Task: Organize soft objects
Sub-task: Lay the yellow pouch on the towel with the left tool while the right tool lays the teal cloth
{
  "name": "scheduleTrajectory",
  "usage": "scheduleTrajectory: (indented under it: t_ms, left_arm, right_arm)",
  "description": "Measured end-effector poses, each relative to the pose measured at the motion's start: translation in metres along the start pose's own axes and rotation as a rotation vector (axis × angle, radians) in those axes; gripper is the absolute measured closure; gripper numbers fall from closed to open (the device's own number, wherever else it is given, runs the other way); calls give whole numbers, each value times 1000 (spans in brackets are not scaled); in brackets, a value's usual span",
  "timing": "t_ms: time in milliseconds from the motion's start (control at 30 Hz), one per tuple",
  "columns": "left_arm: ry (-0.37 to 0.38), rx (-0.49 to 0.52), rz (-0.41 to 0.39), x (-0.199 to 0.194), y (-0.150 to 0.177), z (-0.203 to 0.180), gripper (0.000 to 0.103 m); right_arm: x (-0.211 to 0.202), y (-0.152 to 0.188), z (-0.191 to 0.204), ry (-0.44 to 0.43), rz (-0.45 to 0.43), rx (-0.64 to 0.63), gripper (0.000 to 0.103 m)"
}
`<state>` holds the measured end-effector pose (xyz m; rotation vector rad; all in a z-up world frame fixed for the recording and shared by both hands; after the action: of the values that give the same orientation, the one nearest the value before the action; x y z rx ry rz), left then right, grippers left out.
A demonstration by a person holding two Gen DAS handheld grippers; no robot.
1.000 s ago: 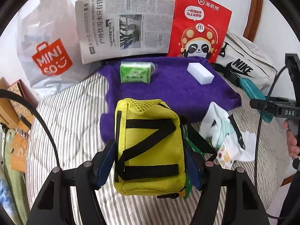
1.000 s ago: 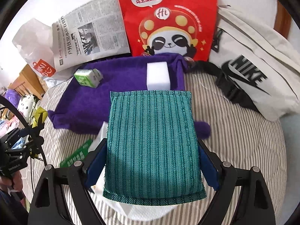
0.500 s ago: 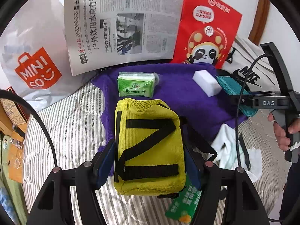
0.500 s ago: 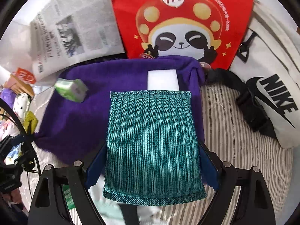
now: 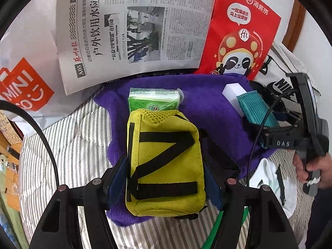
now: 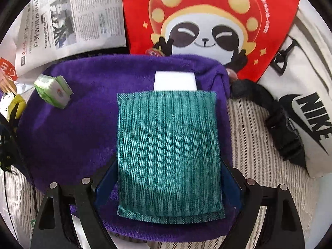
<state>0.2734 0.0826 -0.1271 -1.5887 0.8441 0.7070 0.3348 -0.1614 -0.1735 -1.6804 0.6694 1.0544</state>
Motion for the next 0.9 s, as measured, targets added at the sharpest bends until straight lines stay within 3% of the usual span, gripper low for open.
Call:
scheduleTrajectory:
  t_ms: [467, 900]
  left_arm:
    - [-10, -30, 25, 27, -10, -2, 37]
    - [-87, 3, 76, 65, -8, -2, 35]
  right_arm:
    - [-1, 12, 10, 11, -20, -46, 14]
    - [-7, 11, 10, -26, -27, -66, 14]
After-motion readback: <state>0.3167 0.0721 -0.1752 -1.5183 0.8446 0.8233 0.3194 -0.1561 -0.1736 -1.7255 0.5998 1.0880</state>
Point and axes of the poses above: each gripper's, at about its wrist camera, not at the fingertips, and x roughly the way its jaws point, z to its left, y to its underside, the point moved 5 cm from there along x, roughly the way its jaws point, and after that the axes turned 8 degrees about -x, right-handed, at the moved point
